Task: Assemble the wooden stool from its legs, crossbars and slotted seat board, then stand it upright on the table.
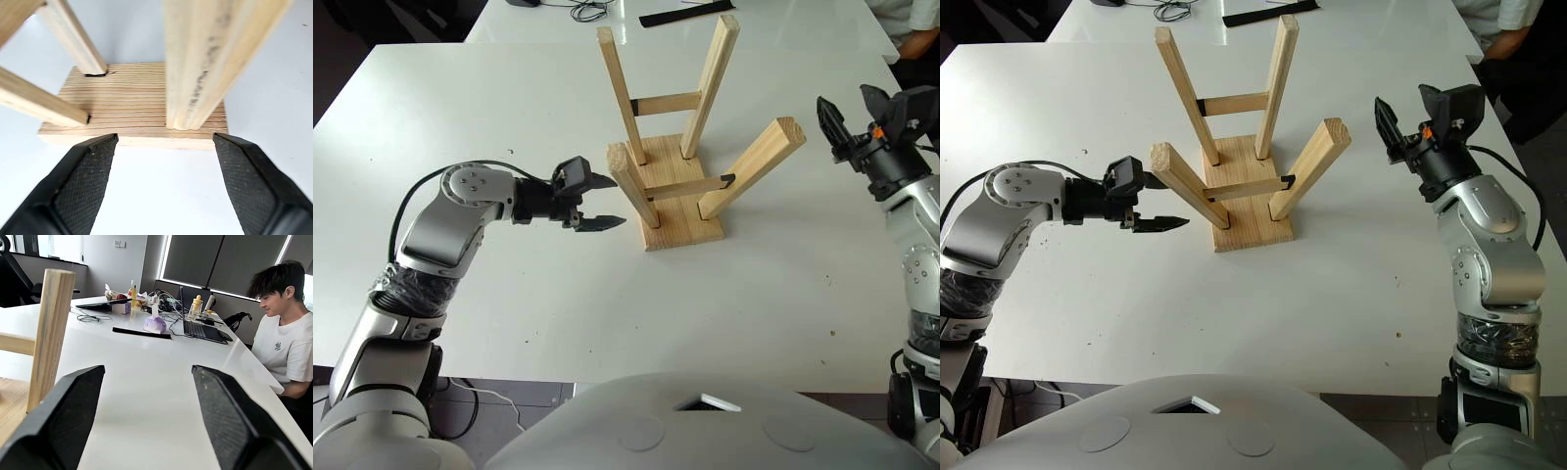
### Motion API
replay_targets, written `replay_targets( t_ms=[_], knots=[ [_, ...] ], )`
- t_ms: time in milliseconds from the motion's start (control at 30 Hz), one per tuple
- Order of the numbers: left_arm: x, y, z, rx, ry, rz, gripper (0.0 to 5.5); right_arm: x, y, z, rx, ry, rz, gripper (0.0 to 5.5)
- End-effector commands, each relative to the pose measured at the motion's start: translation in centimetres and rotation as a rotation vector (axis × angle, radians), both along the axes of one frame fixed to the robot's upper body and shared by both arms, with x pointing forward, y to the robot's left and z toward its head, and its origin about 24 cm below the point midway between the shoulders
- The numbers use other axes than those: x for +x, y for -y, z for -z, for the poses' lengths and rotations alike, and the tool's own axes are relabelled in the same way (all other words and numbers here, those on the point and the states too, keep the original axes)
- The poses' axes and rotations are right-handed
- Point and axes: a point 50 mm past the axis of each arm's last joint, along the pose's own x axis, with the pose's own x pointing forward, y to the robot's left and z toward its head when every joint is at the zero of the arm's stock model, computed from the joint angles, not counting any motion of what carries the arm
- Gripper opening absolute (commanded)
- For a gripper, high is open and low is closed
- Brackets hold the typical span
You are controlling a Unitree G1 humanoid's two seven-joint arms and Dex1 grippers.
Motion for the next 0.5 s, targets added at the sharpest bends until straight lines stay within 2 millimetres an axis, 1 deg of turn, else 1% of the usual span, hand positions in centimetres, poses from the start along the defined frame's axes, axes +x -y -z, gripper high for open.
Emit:
replay_targets(
  t_ms=[33, 133, 233, 300, 400, 500],
  knots=[
    [-1.0, -1.0, 0.8, -0.094, 0.061, -0.25, 3.6, -1.1, -1.4, 1.1, -0.038, -0.03, -0.038, 3.28],
    [-2.1, -0.5, 1.9, -0.142, 0.088, -0.415, 3.6, -2.2, -3.4, 1.9, -0.036, -0.066, -0.096, 3.28],
    [-2.1, 0.0, 2.2, -0.184, 0.107, -0.528, 3.6, -3.2, -5.4, 2.0, -0.065, -0.078, -0.18, 3.28],
    [-1.9, 0.1, 1.8, -0.192, 0.131, -0.571, 3.6, -3.4, -5.9, 1.7, -0.065, -0.075, -0.197, 3.28],
    [-1.5, -0.3, 1.0, -0.212, 0.178, -0.654, 3.6, -3.5, -6.1, 1.4, -0.067, -0.075, -0.194, 3.28],
    [-1.3, -0.2, 0.3, -0.244, 0.224, -0.718, 3.6, -3.4, -5.7, 1.6, -0.061, -0.092, -0.121, 3.28]
  ],
)
